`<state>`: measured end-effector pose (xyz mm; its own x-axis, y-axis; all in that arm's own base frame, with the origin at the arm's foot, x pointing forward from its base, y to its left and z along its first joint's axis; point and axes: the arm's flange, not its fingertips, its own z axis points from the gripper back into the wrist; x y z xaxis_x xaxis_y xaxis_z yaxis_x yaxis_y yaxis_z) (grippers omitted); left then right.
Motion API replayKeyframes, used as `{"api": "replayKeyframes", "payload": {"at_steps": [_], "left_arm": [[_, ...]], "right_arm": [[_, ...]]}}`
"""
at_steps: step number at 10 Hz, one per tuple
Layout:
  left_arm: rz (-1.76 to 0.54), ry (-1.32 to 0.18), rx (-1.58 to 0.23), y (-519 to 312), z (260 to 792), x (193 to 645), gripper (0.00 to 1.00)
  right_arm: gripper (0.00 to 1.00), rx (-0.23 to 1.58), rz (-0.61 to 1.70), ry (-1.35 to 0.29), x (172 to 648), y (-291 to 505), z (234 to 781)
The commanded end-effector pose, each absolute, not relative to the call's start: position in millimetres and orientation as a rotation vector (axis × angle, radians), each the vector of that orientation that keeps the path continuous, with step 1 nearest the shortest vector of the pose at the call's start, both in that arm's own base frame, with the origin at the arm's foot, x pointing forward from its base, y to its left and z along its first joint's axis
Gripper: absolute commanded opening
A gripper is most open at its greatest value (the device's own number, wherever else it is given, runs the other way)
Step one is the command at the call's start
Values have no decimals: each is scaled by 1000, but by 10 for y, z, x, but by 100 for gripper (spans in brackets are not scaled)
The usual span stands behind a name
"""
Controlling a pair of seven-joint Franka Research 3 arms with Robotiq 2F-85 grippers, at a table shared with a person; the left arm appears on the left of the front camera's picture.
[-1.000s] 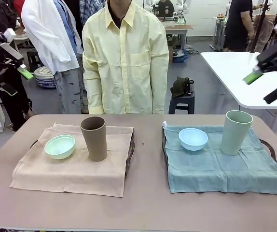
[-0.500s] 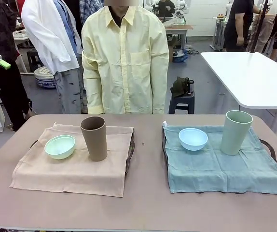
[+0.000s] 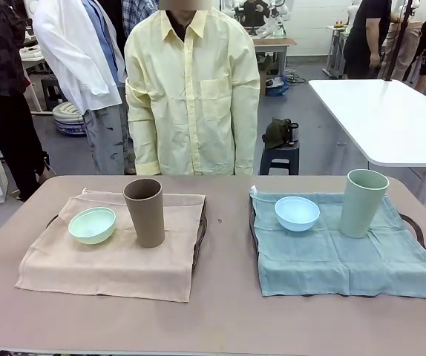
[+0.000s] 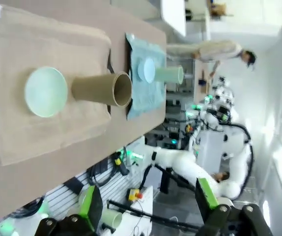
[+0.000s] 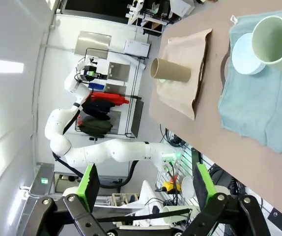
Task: Set up a tray with a mat and arrange the tableware.
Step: Place the Picnic Bowl and Reusable plastic cup back onto the Handle tray in front of the human's position.
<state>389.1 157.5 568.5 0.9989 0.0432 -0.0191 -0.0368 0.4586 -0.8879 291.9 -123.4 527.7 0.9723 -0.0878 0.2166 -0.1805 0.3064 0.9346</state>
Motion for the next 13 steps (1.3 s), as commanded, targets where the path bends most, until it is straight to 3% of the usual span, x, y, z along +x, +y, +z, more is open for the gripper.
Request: {"api": "replayKeyframes", "payload": {"at_steps": [1, 5, 7, 8, 13], "left_arm": [[-96, 19, -1134, 1611, 5650, 3801, 100], [-261, 231, -1031, 1421, 5607, 3778, 100], [-300, 213, -967, 1250, 5634, 3817, 100], [-228, 220, -1057, 1343, 5560, 3742, 100], [-228, 220, -1057, 1343, 5560, 3742, 100]], "right_arm": [[100, 1314, 66, -217, 2947, -1225, 5238], [100, 1296, 66, -190, 3020, -1146, 5314], [100, 1282, 64, -185, 2971, -1173, 5225], [100, 1282, 64, -185, 2971, -1173, 5225], [100, 1282, 64, -185, 2971, -1173, 5225]]}}
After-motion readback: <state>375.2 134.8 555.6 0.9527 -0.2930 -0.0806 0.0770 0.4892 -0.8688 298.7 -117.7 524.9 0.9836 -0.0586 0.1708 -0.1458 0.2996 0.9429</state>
